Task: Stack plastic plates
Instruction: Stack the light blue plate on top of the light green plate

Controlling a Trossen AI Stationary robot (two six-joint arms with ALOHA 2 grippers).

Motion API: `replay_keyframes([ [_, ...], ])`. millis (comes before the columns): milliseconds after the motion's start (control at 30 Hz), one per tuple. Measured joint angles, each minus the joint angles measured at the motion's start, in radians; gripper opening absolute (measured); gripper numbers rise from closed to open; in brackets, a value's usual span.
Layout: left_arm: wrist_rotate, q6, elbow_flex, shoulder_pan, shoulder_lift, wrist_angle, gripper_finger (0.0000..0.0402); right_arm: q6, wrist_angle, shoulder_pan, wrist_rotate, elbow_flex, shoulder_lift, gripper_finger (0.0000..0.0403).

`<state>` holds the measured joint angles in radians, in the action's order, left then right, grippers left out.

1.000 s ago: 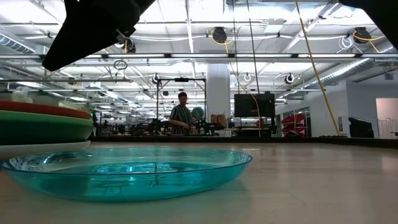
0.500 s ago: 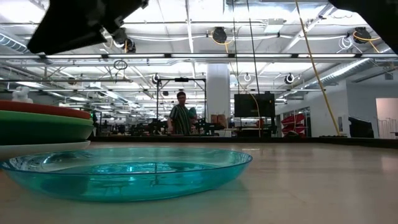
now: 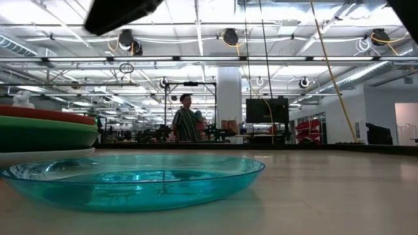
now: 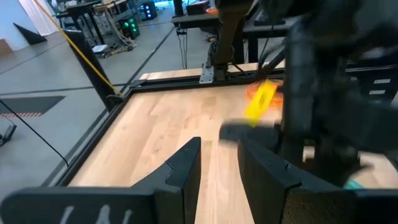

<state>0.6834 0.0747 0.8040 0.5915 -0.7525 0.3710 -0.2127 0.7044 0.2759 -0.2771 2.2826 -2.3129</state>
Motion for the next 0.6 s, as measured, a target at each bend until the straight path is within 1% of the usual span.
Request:
replay_keyframes([
  [133, 0.0, 0.017, 0.0, 0.0, 0.0, -0.001, 0.0113, 0.045, 0.178, 0.014, -0.01, 0.0, 0.045, 0.0144],
  [233, 0.0, 0.034, 0.0, 0.0, 0.0, -0.001, 0.0113, 0.098, 0.279, 0.019, -0.011, -0.001, 0.074, 0.0144],
  [467, -0.002, 0.07, 0.0, 0.023, 0.0, 0.014, 0.0113, 0.206, 0.419, 0.058, -0.016, -0.001, 0.084, 0.0144],
  [600, -0.003, 0.089, 0.0, 0.04, 0.0, 0.032, 0.0113, 0.272, 0.505, 0.092, -0.074, -0.001, 0.087, 0.0144],
])
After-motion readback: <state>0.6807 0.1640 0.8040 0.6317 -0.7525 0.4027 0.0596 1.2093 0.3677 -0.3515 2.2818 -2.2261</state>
